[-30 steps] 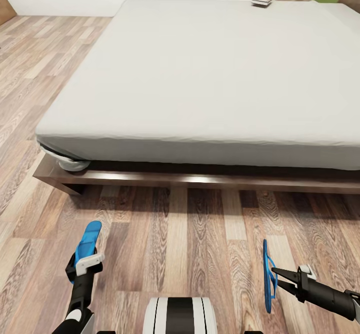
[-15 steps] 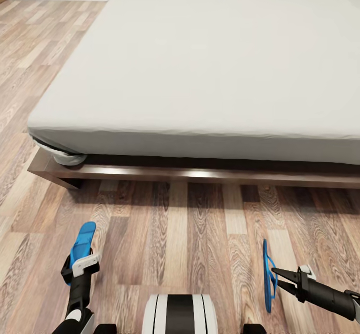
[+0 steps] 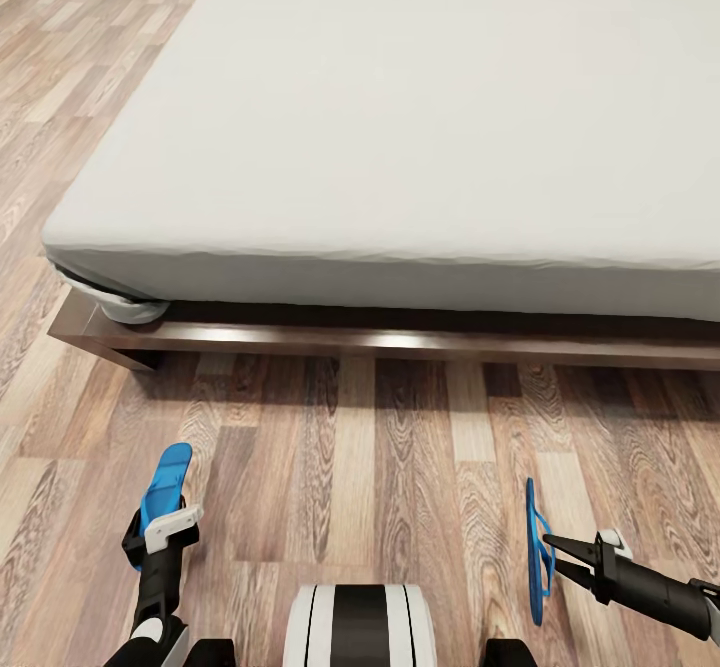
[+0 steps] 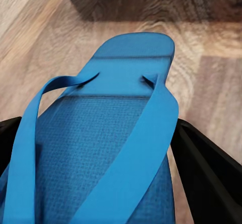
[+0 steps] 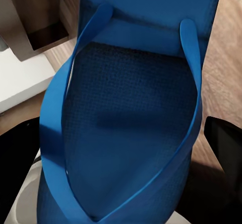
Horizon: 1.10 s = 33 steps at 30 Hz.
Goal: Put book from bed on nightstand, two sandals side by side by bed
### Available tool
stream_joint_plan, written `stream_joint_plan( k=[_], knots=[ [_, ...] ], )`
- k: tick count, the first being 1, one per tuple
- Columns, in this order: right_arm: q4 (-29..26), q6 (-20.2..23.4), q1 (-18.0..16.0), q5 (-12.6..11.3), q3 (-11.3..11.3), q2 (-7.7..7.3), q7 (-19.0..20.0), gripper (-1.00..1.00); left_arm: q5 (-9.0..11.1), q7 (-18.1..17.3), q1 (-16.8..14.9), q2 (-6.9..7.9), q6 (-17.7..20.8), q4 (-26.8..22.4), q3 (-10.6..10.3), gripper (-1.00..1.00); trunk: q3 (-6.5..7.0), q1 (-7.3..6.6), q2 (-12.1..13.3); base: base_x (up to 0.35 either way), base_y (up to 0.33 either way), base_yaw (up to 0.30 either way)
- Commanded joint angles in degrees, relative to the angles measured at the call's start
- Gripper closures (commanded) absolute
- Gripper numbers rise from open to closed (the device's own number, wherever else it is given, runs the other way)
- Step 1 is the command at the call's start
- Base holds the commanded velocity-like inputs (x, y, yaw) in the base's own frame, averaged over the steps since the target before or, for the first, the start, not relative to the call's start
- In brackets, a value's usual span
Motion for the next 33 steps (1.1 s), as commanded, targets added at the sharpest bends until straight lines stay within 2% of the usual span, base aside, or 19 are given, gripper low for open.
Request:
stream_joint_plan(
  k=[1, 10, 16, 20, 26, 33],
  knots=[
    [0.00, 0.61, -0.01, -0.12, 0.00, -0.01, 0.13, 1.00, 0.22, 0.12, -0.02, 0.01, -0.19, 0.03, -0.11, 1.00, -0.03, -0.01, -0.01, 0.000, 0.000, 0.000],
    [0.00, 0.61, -0.01, -0.11, 0.00, 0.01, 0.12, 1.00, 0.16, 0.13, -0.02, 0.10, 0.29, -1.35, -0.03, 1.00, -0.03, -0.01, -0.01, 0.000, 0.000, 0.000],
    [0.00, 0.58, -0.01, -0.08, 0.00, 0.01, 0.12, 1.00, 0.09, 0.18, -0.02, 0.10, 5.92, -9.67, -0.22, 1.00, -0.03, -0.01, -0.01, 0.000, 0.000, 0.000],
    [0.00, 0.53, -0.01, -0.07, 0.00, 0.01, 0.12, 1.00, 0.03, 0.20, -0.02, 0.02, 7.13, -12.21, -0.27, 1.00, -0.03, -0.01, -0.01, 0.000, 0.000, 0.000],
    [0.00, 0.52, -0.01, -0.07, 0.00, 0.00, 0.12, 1.00, 0.20, 0.01, -0.02, 0.02, 7.22, -11.60, -0.28, 1.00, -0.03, -0.01, -0.01, 0.000, 0.000, 0.000],
    [0.00, 0.52, -0.01, -0.07, 0.00, -0.01, 0.12, 1.00, 0.22, -0.07, -0.02, 0.01, 7.17, -10.89, -0.28, 1.00, -1.58, 0.17, -0.10, 0.000, 0.000, 0.000]
  ],
)
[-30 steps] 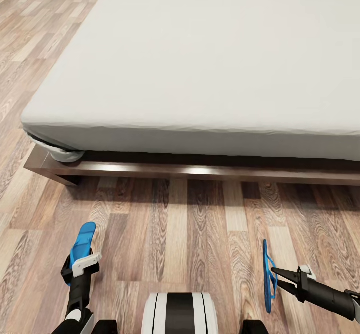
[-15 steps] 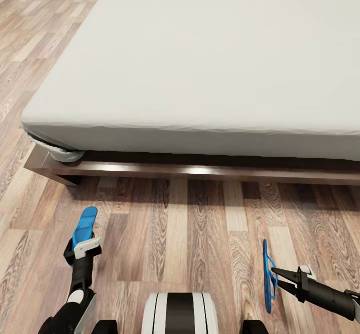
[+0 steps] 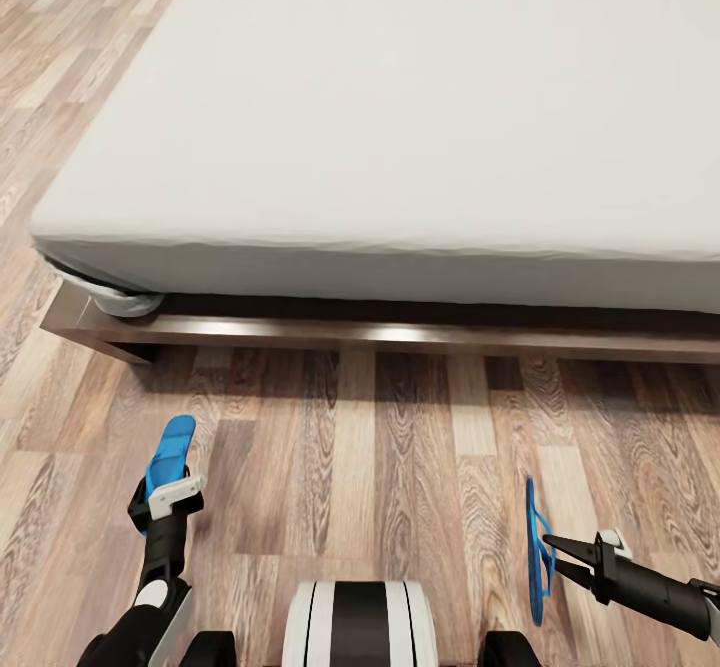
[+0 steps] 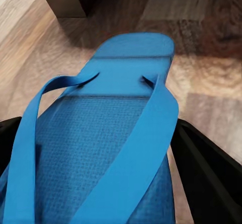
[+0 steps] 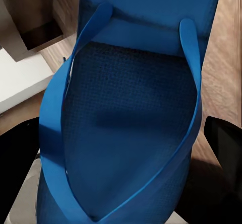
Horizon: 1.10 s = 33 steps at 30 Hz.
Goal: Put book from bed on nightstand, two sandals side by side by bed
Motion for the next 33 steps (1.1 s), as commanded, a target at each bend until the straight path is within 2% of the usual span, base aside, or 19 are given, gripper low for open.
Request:
stream_joint_plan(
  k=[1, 16, 27, 30, 33],
  knots=[
    [-0.01, 0.62, -0.01, -0.17, -0.04, -0.01, 0.12, 1.00, 0.21, 0.19, -0.02, 0.04, -0.20, 0.03, -0.12, 1.00, -0.26, 0.01, -0.03, 0.000, 0.000, 0.000],
    [-0.01, 0.53, -0.01, -0.17, -0.04, 0.03, 0.12, 1.00, 0.34, 0.19, -0.02, 0.19, -0.38, 1.64, 0.04, 1.00, -3.58, 0.40, -0.23, 0.000, 0.000, 0.000],
    [-0.01, 0.45, -0.01, -0.17, -0.04, 0.00, 0.12, 1.00, 0.40, 0.15, -0.02, 0.34, -0.44, 1.56, 0.11, 1.00, -3.58, 0.40, -0.23, 0.000, 0.000, 0.000],
    [-0.01, 0.38, -0.01, -0.17, -0.04, 0.00, 0.12, 1.00, 0.38, 0.28, -0.02, 0.73, -0.24, -0.20, 0.20, 1.00, -3.58, 0.40, -0.23, 0.000, 0.000, 0.000],
    [-0.01, 0.36, -0.01, -0.17, -0.04, 0.01, 0.12, 1.00, 0.28, -0.75, -0.02, 1.13, 1.68, -2.59, 0.27, 1.00, -3.58, 0.40, -0.23, 0.000, 0.000, 0.000]
  ],
)
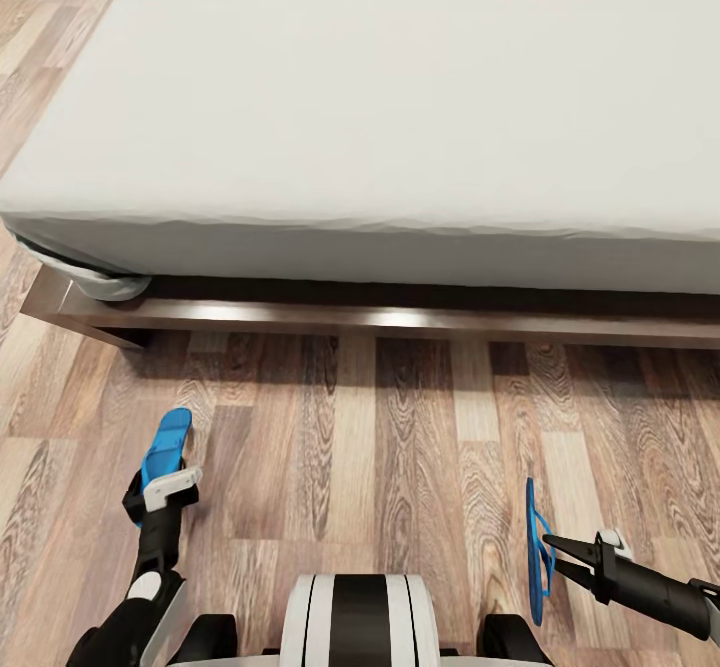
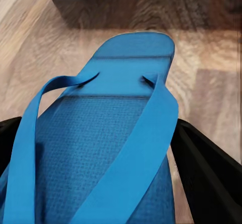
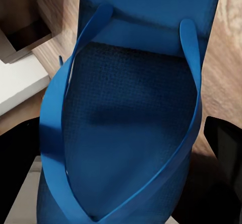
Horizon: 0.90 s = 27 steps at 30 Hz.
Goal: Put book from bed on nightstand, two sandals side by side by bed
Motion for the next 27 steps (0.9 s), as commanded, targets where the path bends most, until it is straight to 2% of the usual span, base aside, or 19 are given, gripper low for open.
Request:
stream_joint_plan(
  k=[1, 3, 11, 22, 27],
  knots=[
    [-0.01, 0.61, -0.01, -0.14, -0.01, -0.01, 0.12, 1.00, 0.22, -0.71, -0.02, 0.07, 0.99, -0.60, -0.08, 1.00, -0.03, -0.01, -0.01, 0.000, 0.000, 0.000],
    [-0.01, 0.59, -0.01, -0.14, -0.01, -0.01, 0.12, 1.00, 0.08, -3.30, -0.02, 0.12, 3.56, -4.15, -0.11, 1.00, -0.03, -0.01, -0.01, 0.000, 0.000, 0.000],
    [-0.01, 0.53, -0.01, -0.14, -0.01, 0.00, 0.12, 1.00, -0.07, -4.65, -0.02, 0.24, 6.04, -7.27, -0.06, 1.00, -0.03, -0.01, -0.01, 0.000, 0.000, 0.000],
    [-0.01, 0.52, -0.01, -0.14, -0.01, 0.00, 0.12, 1.00, 0.30, -4.92, -0.02, 5.49, 6.88, -7.46, -0.05, 1.00, -0.03, -0.01, -0.01, 0.000, 0.000, 0.000],
    [-0.01, 0.52, -0.01, -0.14, -0.01, 0.00, 0.12, 1.00, 0.42, -4.88, -0.02, 6.03, 6.89, -7.46, -0.19, 1.00, -0.03, -0.01, -0.01, 0.000, 0.000, 0.000]
  ],
)
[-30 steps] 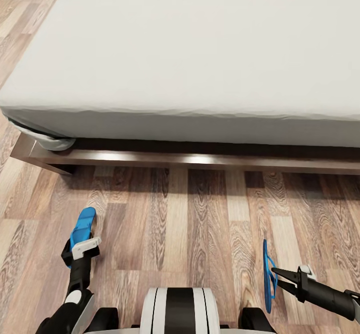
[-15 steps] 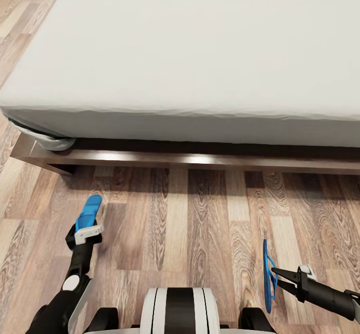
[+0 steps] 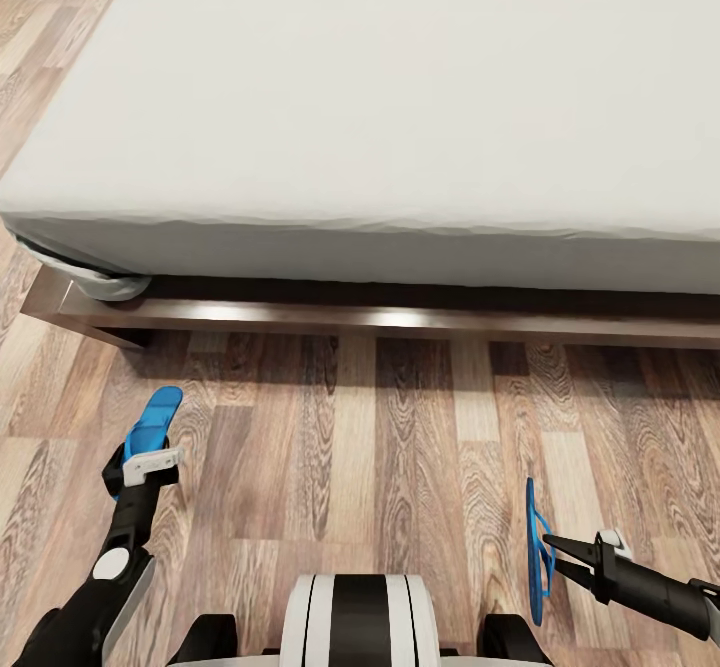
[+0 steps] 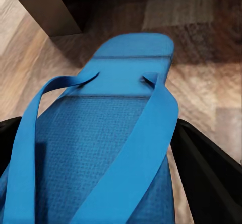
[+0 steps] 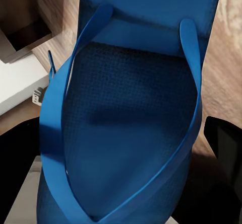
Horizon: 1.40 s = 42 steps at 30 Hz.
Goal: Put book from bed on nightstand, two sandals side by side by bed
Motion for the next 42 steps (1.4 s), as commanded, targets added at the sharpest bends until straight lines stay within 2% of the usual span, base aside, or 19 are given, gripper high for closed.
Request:
stream_joint_plan(
  k=[1, 5, 14, 15, 16, 17, 21, 23, 27, 30, 32, 42],
  knots=[
    [-0.01, 0.61, -0.01, -0.14, -0.01, -0.02, 0.12, 1.00, 0.24, 0.24, -0.02, 0.00, -0.19, 0.02, -0.21, 1.00, -0.03, -0.01, -0.01, 0.000, 0.000, 0.000],
    [-0.01, 0.61, -0.01, -0.14, -0.01, -0.01, 0.12, 1.00, 0.15, 0.25, -0.02, -0.18, -0.17, 0.02, -0.30, 1.00, -0.03, -0.01, -0.01, 0.000, 0.000, 0.000],
    [-0.14, 0.69, -0.01, -0.22, -0.05, -0.15, 0.43, 1.00, 0.19, 0.25, -0.02, -0.37, -0.19, 0.02, -0.33, 1.00, -2.02, 0.22, -0.13, 0.000, 0.000, 0.000],
    [-0.25, 0.69, -0.01, -0.22, -0.05, -0.51, 1.22, 1.00, 0.19, 0.25, -0.02, -0.39, -0.19, 0.02, -0.36, 1.00, -2.02, 0.22, -0.13, 0.000, 0.000, 0.000],
    [-0.54, 0.65, -0.01, -0.23, -0.03, -1.68, 4.82, 1.00, 0.19, 0.25, -0.02, -0.40, -0.19, 0.02, -0.39, 1.00, -2.02, 0.22, -0.13, 0.000, 0.000, 0.000],
    [-0.63, 0.60, -0.01, -0.23, -0.04, -2.23, 5.83, 1.00, 0.19, 0.25, -0.02, -0.40, -0.19, 0.02, -0.40, 1.00, -2.02, 0.22, -0.13, 0.000, 0.000, 0.000],
    [-0.78, 0.47, -0.01, -0.29, -0.32, -4.36, 5.83, 1.00, 0.27, 0.25, -0.02, -0.40, -0.19, 0.02, -0.41, 1.00, -2.02, 0.22, -0.13, 0.000, 0.000, 0.000],
    [-0.79, 0.45, -0.01, -0.31, -2.40, -5.09, 5.83, 1.00, 0.26, 0.25, -0.02, -0.46, -0.19, 0.02, -0.41, 1.00, -2.02, 0.22, -0.13, 0.000, 0.000, 0.000],
    [-0.86, 0.44, -0.01, -0.25, -11.27, -5.77, 5.83, 1.00, 0.20, 0.32, -0.02, -1.34, -0.25, -0.05, -0.35, 1.00, -2.02, 0.22, -0.13, 0.000, 0.000, 0.000],
    [-0.88, 0.44, -0.01, -0.23, -14.77, -5.91, 5.83, 1.00, 0.20, 0.34, -0.02, -1.60, -0.21, -0.07, -0.35, 1.00, -2.02, 0.22, -0.13, 0.000, 0.000, 0.000],
    [-0.88, 0.44, -0.01, -0.18, -15.42, -5.91, 5.83, 1.00, 0.19, 0.34, -0.02, -1.79, -0.19, -0.07, -0.35, 1.00, -2.02, 0.22, -0.13, 0.000, 0.000, 0.000],
    [-0.88, 0.44, -0.01, -0.15, -15.74, -5.91, 5.83, 1.00, 0.19, 0.34, -0.02, -2.42, -0.19, -0.07, -0.32, 1.00, -2.24, 0.25, -0.14, 0.000, 0.000, 0.000]
  ],
)
